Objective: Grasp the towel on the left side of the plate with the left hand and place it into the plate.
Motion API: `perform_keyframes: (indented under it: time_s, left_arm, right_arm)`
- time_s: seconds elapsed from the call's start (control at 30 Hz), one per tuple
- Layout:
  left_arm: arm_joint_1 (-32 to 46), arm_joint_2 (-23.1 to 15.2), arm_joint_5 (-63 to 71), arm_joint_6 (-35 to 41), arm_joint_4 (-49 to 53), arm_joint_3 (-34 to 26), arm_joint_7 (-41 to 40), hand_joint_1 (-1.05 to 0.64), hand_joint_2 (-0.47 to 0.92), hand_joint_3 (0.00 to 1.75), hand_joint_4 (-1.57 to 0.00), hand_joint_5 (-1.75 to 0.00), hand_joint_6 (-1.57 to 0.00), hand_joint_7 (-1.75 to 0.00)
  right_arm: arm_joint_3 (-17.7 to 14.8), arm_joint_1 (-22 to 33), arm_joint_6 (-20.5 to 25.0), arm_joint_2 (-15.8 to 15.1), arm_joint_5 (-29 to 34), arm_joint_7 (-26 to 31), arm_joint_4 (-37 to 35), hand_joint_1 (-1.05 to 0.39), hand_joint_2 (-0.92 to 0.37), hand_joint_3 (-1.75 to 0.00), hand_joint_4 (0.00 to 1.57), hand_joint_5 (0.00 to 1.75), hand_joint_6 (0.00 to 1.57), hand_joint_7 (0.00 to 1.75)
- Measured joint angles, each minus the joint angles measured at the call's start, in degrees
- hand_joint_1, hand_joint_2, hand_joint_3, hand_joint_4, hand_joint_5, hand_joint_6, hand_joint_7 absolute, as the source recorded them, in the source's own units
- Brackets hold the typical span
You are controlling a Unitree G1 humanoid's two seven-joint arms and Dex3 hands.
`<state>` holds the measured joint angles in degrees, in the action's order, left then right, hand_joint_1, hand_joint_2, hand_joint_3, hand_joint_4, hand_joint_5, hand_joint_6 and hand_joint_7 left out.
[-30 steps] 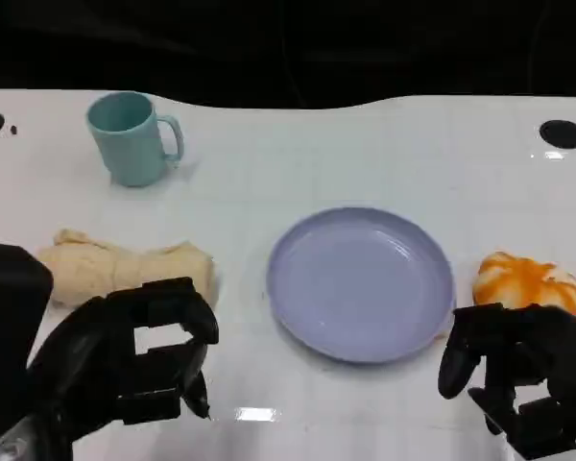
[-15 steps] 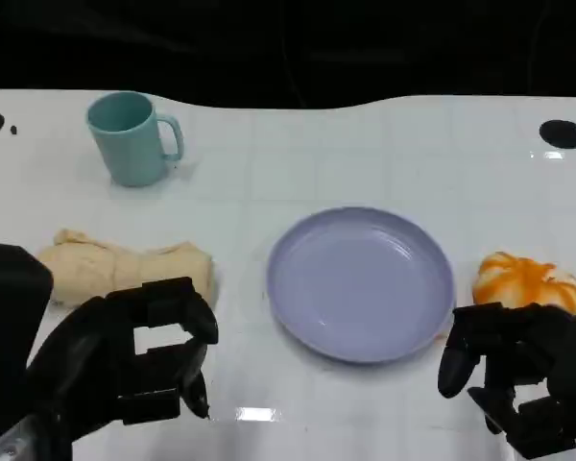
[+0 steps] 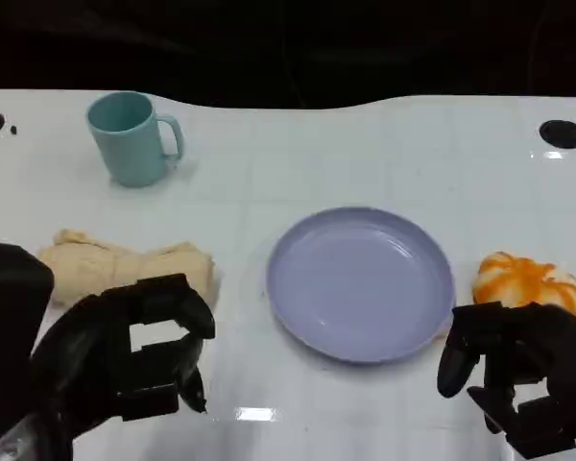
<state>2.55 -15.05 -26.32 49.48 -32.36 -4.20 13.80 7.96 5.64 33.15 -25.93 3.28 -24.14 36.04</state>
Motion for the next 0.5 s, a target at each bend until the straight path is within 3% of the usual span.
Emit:
perform_keyframes:
  time_s: [0.13,0.23,0.33,0.5]
  left_arm:
    - [0.02,-0.18,2.78,-2.01,-0.11,0.22,-0.56,-0.15,0.56,1.04,-0.59,-1.35,-0.65,-0.9]
    - [0.31,-1.25,6.51,-9.17,0.23,1.22,0.28,-0.18,0.67,0.77,-0.51,-1.23,-0.62,-0.69]
    - [0.62,-3.32,10.95,-17.58,1.43,2.6,1.98,-0.27,0.88,0.27,-0.44,-0.92,-0.6,-0.34]
    - [1.42,-6.9,20.64,-29.63,3.94,4.92,2.78,-0.39,0.92,0.08,-0.24,-0.69,-0.47,-0.12]
  right_arm:
    - [0.01,0.0,-0.02,0.01,-0.01,0.01,0.0,0.03,-0.59,-1.04,0.7,1.66,0.69,1.42]
    - [0.0,0.0,-0.2,0.1,-0.08,0.01,0.0,0.04,-0.59,-1.05,0.71,1.66,0.69,1.42]
    - [0.01,0.01,-0.33,0.23,-0.11,0.02,0.0,0.03,-0.58,-1.05,0.71,1.66,0.69,1.43]
    - [0.34,0.01,-0.33,0.56,-0.05,0.19,0.01,0.03,-0.58,-1.06,0.7,1.67,0.68,1.43]
